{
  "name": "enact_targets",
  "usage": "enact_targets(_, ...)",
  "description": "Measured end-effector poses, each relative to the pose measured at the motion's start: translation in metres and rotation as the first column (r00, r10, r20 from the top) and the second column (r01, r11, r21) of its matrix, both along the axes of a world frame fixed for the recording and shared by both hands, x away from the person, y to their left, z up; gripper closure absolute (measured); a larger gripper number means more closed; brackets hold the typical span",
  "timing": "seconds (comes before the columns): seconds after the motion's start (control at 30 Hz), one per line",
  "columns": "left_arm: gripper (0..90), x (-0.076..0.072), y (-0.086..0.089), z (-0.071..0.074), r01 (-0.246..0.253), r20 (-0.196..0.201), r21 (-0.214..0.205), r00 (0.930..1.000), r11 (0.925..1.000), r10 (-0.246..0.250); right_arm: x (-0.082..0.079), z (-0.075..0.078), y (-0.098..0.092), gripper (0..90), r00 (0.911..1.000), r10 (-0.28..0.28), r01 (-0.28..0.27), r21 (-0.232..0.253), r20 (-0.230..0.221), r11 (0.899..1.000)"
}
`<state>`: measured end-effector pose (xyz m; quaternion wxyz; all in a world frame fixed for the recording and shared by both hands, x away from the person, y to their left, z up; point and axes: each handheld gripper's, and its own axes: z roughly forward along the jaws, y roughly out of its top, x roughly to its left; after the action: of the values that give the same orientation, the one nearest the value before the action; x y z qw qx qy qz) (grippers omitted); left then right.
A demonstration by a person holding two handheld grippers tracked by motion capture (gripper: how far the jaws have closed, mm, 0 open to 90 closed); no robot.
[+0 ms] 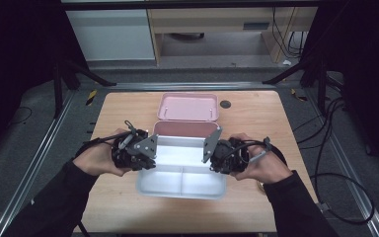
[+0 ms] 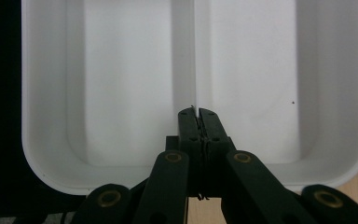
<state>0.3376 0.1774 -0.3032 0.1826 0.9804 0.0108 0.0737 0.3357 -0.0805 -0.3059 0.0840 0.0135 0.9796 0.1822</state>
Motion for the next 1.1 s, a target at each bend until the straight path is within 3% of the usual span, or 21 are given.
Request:
enact_targets(0.33, 88.8, -0.053, 0.003, -0.032, -0.005, -0.029, -0.003, 0.9996, 1.0000, 0.004, -0.044, -0.029, 0.001, 89.4, 0.9995, 0.026, -0.026, 0.009, -0.017, 1.000)
enact_targets(0.43, 89.1, -0.059, 0.004, -0.043, 0.001, -0.052, -0.004, 0.9987, 1.0000, -0.002, -0.052, -0.043, 0.002, 89.5, 0.9982, 0.033, -0.033, 0.020, -0.049, 0.999)
enact_targets(0.73, 88.9, -0.053, 0.002, -0.094, -0.011, -0.145, -0.008, 0.9894, 0.9999, 0.010, -0.053, -0.090, 0.003, 89.4, 0.9922, 0.024, -0.024, 0.000, -0.123, 1.000)
enact_targets(0.97, 88.7, -0.035, -0.003, -0.129, -0.022, -0.175, 0.021, 0.9842, 0.9995, 0.025, -0.035, -0.129, 0.002, 88.6, 0.9873, -0.006, 0.005, -0.006, -0.159, 1.000)
enact_targets(1.1, 88.5, -0.026, -0.007, -0.144, -0.027, -0.169, 0.040, 0.9850, 0.9988, 0.033, -0.025, -0.147, 0.002, 88.4, 0.9859, -0.016, 0.013, -0.018, -0.166, 1.000)
